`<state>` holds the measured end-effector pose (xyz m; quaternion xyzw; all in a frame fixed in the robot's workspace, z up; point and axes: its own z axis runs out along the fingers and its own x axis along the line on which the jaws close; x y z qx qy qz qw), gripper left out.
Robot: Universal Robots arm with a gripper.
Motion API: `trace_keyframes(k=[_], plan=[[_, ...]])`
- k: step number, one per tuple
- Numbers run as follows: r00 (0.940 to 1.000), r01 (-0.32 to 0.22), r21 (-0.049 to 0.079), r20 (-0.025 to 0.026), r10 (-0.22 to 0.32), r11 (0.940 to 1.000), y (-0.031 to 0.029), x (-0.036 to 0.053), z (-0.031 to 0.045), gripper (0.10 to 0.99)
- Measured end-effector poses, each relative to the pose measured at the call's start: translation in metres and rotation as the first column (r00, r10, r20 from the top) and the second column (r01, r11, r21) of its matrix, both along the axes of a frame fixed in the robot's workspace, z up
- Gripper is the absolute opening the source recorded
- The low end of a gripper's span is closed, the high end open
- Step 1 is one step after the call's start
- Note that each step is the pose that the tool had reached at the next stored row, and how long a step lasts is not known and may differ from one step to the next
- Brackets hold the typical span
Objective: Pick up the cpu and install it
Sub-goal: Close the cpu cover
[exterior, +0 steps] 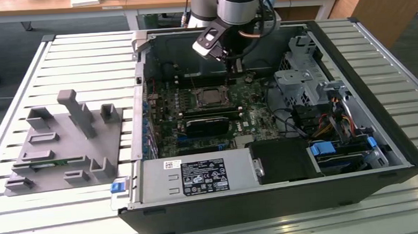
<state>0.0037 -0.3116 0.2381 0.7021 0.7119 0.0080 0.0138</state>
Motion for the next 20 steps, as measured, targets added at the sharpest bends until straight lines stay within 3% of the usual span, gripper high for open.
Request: trace_keyframes(k=[8,13,20], plan=[[1.0000,0.000,0.000,-0.0002,0.000,1.0000,-0.0003,-0.0101,-0.0034,0.106],[1.0000,0.000,0.000,-0.0001,0.000,1.0000,-0.0055,-0.0165,-0.0056,0.106],[1.0000,0.000,0.000,-0.0001,0.000,1.0000,-0.0066,-0.0307,-0.0077,0.106]])
